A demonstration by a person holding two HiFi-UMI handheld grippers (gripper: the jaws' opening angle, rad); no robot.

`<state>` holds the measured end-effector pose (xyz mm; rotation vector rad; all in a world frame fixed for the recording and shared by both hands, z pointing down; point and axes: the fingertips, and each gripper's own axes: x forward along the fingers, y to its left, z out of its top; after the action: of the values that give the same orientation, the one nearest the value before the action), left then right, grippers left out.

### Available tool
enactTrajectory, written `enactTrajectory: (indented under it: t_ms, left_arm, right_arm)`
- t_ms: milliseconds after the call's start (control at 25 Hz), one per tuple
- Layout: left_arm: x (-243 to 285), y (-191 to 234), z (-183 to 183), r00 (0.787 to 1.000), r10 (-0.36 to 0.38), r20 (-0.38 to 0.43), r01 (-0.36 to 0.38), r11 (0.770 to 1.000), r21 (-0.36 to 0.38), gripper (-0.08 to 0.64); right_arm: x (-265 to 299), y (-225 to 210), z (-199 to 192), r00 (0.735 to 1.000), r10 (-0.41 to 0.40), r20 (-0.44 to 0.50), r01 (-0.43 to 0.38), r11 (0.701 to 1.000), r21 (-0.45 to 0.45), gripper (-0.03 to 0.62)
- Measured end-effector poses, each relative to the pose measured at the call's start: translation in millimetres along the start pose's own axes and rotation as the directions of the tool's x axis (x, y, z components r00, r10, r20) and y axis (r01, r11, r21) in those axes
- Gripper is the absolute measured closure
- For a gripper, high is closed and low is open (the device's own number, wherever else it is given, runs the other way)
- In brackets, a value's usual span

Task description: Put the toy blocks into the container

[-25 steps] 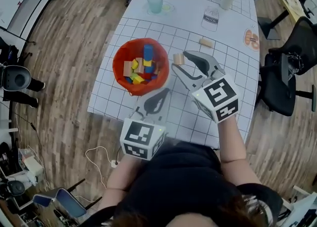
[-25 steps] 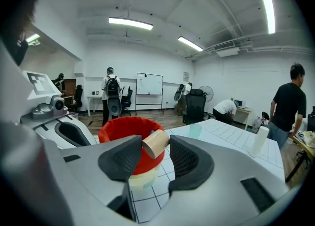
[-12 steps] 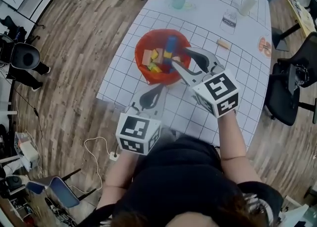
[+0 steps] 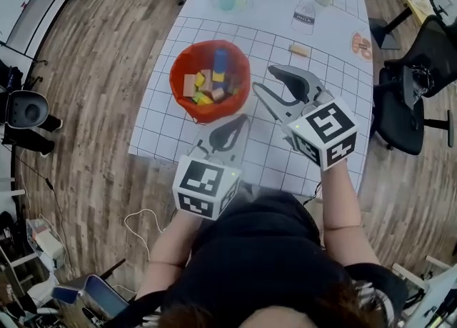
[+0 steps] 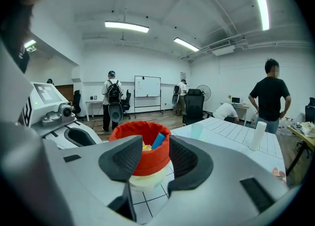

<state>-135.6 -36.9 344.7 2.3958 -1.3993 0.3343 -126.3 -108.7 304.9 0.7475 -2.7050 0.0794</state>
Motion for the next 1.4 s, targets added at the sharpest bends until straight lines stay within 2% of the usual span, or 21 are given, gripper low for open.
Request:
enactTrajectory:
  t_ms: [200, 360, 640, 880, 1040, 1200, 1400]
  left_arm:
    - [26, -34, 8, 0.994, -0.113, -0.004, 0.114, 0.992, 0.045, 0.534]
    - [48, -60, 20, 0.981, -0.192, 0.001, 0.191, 0.979, 0.076, 0.534]
    - [80, -86, 53, 0.97, -0.24, 0.028, 0.235, 0.965, 0.111, 0.534]
    - [102, -90, 84, 0.973, -0.219, 0.074, 0.209, 0.97, 0.125, 0.534]
    - [121, -82, 97, 0.979, -0.178, 0.095, 0.167, 0.979, 0.114, 0.534]
    - [145, -74, 94, 0.987, -0.132, 0.091, 0.124, 0.989, 0.085, 0.534]
    - [175, -55, 77, 0.998, -0.039, 0.049, 0.036, 0.998, 0.058, 0.534]
  right_arm:
    - [-42, -27, 11, 0.999, -0.05, -0.002, 0.05, 0.998, 0.031, 0.413]
    - [-75, -54, 27, 0.995, -0.103, -0.001, 0.103, 0.995, 0.018, 0.416]
    - [-118, -103, 54, 0.988, -0.156, -0.006, 0.156, 0.988, -0.006, 0.419]
    - [-126, -137, 74, 0.987, -0.157, 0.013, 0.158, 0.987, -0.041, 0.419]
    - [-114, -166, 69, 0.988, -0.155, 0.02, 0.155, 0.988, -0.022, 0.419]
    - [-88, -199, 45, 0.989, -0.146, 0.002, 0.146, 0.989, 0.008, 0.419]
    - [-51, -220, -6, 0.993, -0.076, -0.091, 0.077, 0.997, -0.002, 0.42]
